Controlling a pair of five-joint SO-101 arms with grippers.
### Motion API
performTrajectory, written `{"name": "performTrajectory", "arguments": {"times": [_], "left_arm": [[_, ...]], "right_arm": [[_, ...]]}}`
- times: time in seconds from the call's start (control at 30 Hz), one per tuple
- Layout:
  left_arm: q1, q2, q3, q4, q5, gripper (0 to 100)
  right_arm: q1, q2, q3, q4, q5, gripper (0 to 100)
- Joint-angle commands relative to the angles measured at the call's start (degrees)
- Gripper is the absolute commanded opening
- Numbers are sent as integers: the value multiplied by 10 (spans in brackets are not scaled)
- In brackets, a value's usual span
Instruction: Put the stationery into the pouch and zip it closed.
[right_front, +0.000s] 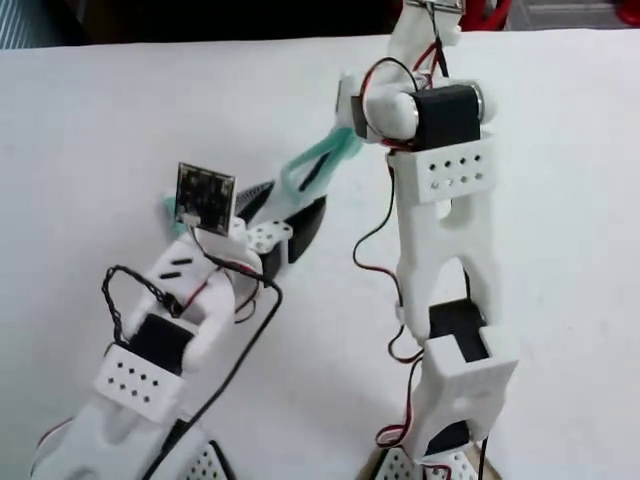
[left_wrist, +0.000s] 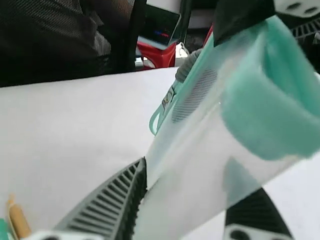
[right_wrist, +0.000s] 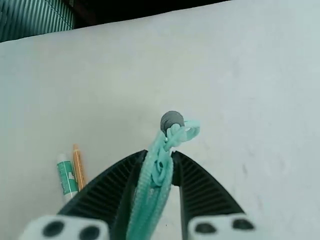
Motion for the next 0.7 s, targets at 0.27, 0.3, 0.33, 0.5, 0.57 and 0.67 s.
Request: {"name": "performTrajectory", "arguments": {"times": [0.27, 0.3, 0.33, 0.5, 0.57, 0.67], "left_arm": [[58, -144, -71, 218, -74, 281], [65, -178, -69, 229, -76, 282], [69, -214, -67, 239, -79, 282], [50, -372, -71, 271, -116, 279], [29, -401, -71, 275, -122, 279], [-25, -372, -88, 287, -139, 279]], "right_arm": [[27, 10, -13, -26, -25, 18], [30, 4, -13, -30, -25, 18], [36, -4, -13, -30, -25, 18], [49, -48, -13, -13, -21, 18], [51, -58, -11, -3, -21, 18], [51, -59, -6, -3, -21, 18]]}}
